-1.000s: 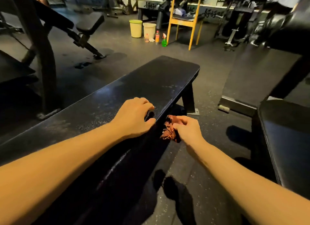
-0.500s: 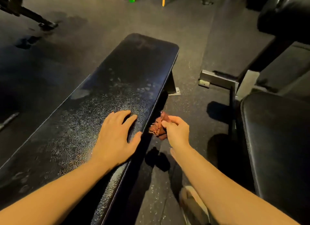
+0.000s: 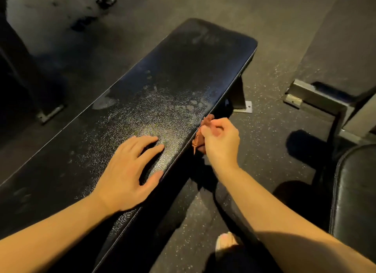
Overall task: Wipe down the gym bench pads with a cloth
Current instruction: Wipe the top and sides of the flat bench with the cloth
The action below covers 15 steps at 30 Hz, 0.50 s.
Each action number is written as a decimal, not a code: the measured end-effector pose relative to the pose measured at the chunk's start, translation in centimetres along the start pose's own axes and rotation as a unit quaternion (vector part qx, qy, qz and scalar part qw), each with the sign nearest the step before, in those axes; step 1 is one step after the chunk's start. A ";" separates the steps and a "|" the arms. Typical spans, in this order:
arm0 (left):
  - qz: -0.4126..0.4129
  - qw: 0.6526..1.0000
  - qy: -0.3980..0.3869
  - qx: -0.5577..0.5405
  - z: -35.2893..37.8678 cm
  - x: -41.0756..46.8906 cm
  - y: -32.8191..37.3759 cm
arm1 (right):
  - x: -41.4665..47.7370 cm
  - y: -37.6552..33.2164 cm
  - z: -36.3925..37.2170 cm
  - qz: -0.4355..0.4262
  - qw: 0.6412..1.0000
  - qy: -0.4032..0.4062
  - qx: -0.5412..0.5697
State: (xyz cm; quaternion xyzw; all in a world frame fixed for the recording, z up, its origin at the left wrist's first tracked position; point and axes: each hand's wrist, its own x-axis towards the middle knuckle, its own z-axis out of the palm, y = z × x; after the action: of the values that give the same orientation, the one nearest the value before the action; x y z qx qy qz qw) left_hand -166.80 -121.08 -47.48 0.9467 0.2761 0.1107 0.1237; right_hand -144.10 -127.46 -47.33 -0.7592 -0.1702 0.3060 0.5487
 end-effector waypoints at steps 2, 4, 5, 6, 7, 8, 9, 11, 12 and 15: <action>-0.004 1.000 -0.016 0.017 -0.2 0.3 0.1 | -2.2 1.0 -0.2 0.001 0.996 -0.084 -0.006; -0.011 0.999 -0.028 0.038 -0.3 0.3 0.5 | -3.6 2.5 0.0 0.009 0.985 -0.172 -0.020; -0.020 0.998 -0.029 0.048 -0.3 0.3 0.7 | -4.1 3.3 0.2 0.012 0.976 -0.214 -0.029; -0.033 0.998 -0.022 0.058 -0.4 0.6 1.0 | -4.6 3.8 0.3 0.015 0.968 -0.247 -0.037; -0.050 0.996 -0.011 0.067 -0.5 1.1 1.4 | -4.9 4.2 0.5 0.015 0.963 -0.266 -0.037; -0.068 0.995 -0.001 0.074 -0.4 1.8 1.7 | -5.1 4.6 0.5 0.010 0.963 -0.267 -0.029; -0.086 0.993 0.005 0.078 -0.1 2.5 2.0 | -5.0 4.9 0.7 0.004 0.968 -0.252 -0.018; -0.109 0.990 0.008 0.090 0.7 3.6 2.6 | -4.4 4.9 0.6 -0.008 0.976 -0.216 0.008; -0.117 0.989 0.011 0.092 1.1 3.8 2.9 | -3.9 4.5 0.4 -0.014 0.980 -0.197 0.018; -0.138 0.985 0.024 0.101 1.7 3.9 3.2 | -1.1 3.1 -0.2 0.000 0.988 -0.144 0.055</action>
State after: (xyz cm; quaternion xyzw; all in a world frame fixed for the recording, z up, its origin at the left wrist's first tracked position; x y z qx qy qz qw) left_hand -161.54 -121.82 -47.61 0.9044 0.4164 0.0868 0.0344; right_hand -145.03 -129.37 -49.86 -0.6761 -0.2303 0.4211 0.5591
